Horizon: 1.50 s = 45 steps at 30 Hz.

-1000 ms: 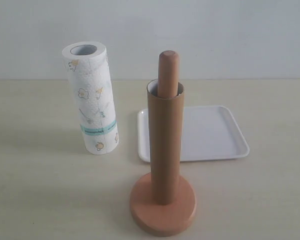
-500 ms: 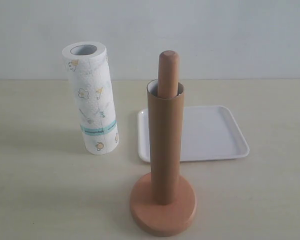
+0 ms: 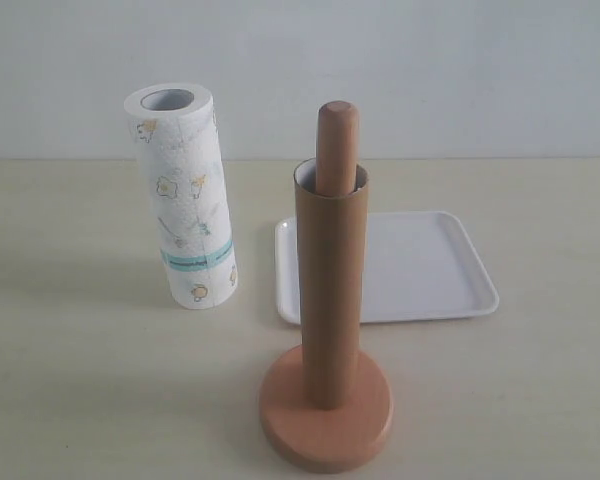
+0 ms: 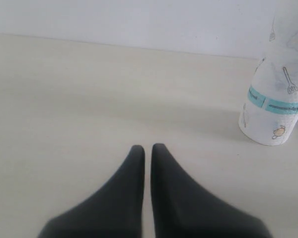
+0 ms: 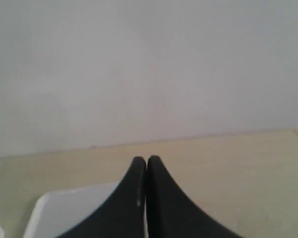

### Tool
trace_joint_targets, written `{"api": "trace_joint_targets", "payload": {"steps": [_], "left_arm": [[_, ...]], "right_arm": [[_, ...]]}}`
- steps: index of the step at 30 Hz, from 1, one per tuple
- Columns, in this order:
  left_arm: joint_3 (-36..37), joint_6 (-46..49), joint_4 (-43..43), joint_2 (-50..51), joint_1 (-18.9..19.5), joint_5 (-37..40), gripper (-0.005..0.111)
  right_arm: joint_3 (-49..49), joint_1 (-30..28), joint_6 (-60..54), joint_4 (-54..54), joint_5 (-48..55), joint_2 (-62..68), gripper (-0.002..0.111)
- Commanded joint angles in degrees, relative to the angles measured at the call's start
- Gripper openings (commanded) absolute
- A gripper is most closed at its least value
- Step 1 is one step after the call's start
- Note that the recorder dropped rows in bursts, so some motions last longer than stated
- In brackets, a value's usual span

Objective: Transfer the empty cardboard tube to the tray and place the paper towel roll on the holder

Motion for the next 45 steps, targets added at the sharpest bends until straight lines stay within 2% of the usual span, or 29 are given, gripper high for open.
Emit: {"api": "trace_joint_targets", "payload": {"steps": [1, 5, 8, 11, 17, 19, 21, 24, 28, 34, 39, 42, 45], "left_arm": [[0.24, -0.46, 0.14, -0.16, -0.20, 0.04, 0.004], [0.24, -0.46, 0.14, -0.16, -0.20, 0.04, 0.004], [0.24, -0.46, 0.14, -0.16, -0.20, 0.04, 0.004], [0.24, -0.46, 0.14, -0.16, -0.20, 0.04, 0.004], [0.24, -0.46, 0.14, -0.16, -0.20, 0.04, 0.004], [0.24, -0.46, 0.14, -0.16, -0.20, 0.04, 0.004], [0.24, -0.46, 0.14, -0.16, -0.20, 0.04, 0.004], [0.24, -0.46, 0.14, -0.16, -0.20, 0.04, 0.004], [0.24, -0.46, 0.14, -0.16, -0.20, 0.04, 0.004], [0.24, -0.46, 0.14, -0.16, -0.20, 0.04, 0.004], [0.24, -0.46, 0.14, -0.16, -0.20, 0.04, 0.004], [0.24, -0.46, 0.14, -0.16, -0.20, 0.04, 0.004], [0.24, -0.46, 0.14, -0.16, -0.20, 0.04, 0.004]], "right_arm": [[-0.40, -0.15, -7.33, 13.42, 8.11, 5.84, 0.000], [-0.11, -0.15, -33.13, 39.50, 16.86, 16.71, 0.000], [1.60, -0.15, -47.27, 51.36, 21.20, 23.12, 0.000], [3.67, -0.15, -54.77, 61.90, 23.13, 28.60, 0.004], [3.97, -0.15, -72.73, 74.16, 29.57, 32.02, 0.035], [3.97, -0.06, -76.30, 75.43, 32.20, 31.90, 0.040], [4.06, 1.08, -77.98, 75.78, 33.50, 31.90, 0.041], [5.67, 5.54, -80.55, 75.90, 29.53, 31.90, 0.041], [9.54, 14.31, -84.07, 77.27, 15.86, 31.90, 0.041], [14.04, 27.28, -101.18, 90.79, -2.19, 31.90, 0.041], [13.92, 33.15, -106.27, 97.18, -6.81, 31.90, 0.060], [13.92, 33.64, -107.52, 98.41, -8.40, 32.62, 0.072], [13.92, 33.64, -107.65, 98.41, -8.89, 33.23, 0.077]]}}
